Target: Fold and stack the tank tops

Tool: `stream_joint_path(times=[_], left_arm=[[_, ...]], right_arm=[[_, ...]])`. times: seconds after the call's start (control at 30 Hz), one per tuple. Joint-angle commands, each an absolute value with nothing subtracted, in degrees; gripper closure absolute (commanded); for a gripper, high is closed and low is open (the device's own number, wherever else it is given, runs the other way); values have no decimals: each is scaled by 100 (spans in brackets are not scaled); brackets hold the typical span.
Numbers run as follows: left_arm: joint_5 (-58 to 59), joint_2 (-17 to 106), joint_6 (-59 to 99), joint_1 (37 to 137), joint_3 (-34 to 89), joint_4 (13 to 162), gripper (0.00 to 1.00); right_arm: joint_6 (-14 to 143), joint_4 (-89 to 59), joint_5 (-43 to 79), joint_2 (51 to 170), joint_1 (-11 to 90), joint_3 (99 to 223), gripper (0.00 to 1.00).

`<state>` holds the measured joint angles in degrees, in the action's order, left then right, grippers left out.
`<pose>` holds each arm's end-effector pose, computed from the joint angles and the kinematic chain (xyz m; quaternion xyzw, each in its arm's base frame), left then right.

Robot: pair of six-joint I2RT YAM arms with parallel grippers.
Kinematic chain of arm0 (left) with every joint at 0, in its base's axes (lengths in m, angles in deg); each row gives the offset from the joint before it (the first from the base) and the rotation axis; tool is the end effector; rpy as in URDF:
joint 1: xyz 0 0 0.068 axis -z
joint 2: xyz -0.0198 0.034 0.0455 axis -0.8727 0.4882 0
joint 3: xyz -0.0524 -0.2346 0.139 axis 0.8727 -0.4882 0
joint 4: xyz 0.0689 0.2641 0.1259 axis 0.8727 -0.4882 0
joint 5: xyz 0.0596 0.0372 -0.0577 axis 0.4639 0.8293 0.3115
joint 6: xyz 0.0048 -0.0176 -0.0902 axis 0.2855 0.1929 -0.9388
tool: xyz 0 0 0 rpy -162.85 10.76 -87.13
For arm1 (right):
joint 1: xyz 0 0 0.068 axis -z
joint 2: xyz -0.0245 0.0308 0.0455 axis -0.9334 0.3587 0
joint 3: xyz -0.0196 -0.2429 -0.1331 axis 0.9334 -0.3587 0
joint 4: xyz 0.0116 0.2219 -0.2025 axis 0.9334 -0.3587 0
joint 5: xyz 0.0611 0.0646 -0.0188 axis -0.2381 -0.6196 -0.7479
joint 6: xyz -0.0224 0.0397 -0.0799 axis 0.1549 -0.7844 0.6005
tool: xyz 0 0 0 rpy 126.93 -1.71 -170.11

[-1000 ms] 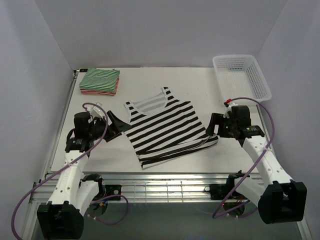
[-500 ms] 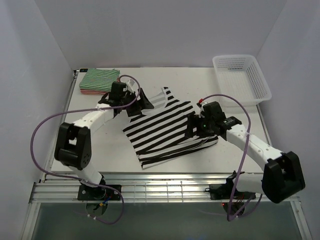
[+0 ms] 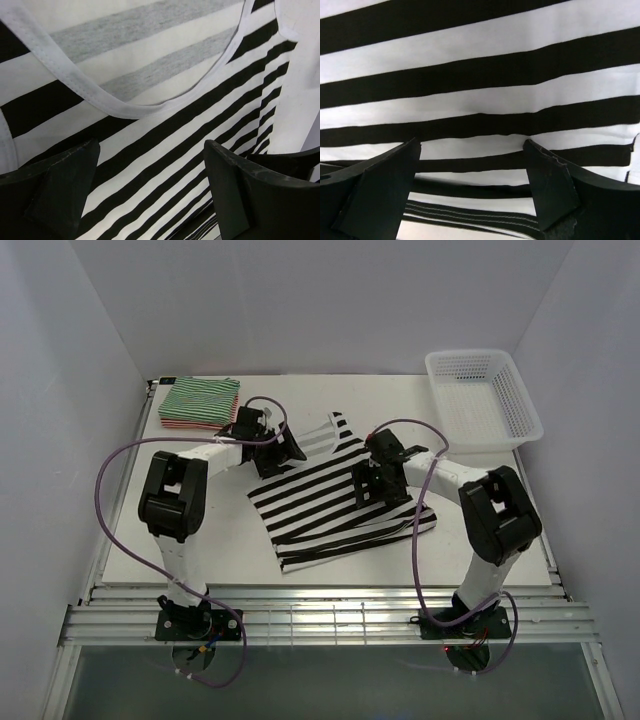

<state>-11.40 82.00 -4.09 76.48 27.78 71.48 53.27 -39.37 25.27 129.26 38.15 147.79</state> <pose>0.4447 -0.1548 0.0968 -0.1123 0.9325 -0.2817 0.1962 0.3453 0.2059 0.1151 -0.1071 0.9653 0.0983 0.2170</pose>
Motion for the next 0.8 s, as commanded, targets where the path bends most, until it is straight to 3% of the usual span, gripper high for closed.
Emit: stream_joint_path(times=[0.0,0.17,0.43,0.63,0.77], left_arm=[[-42,8183,-746,7326,2292,6277,2],[601,6769,-1608,7132,643,6116,2],[900,4747,-1706,7158,-329,5413,2],[1084,4113,-1653,7369,468,5132,2],[1217,4323,-1618,7431,866,5262,2]], right_arm=[[5577,-4118,2785,13405,3848,15371,10],[6165,-4207,2583,14380,3892,16549,10],[7571,-4812,1959,15296,3840,18860,10],[7696,-4971,2732,14515,3322,18889,10],[7381,-4849,2882,13969,2987,17891,10]])
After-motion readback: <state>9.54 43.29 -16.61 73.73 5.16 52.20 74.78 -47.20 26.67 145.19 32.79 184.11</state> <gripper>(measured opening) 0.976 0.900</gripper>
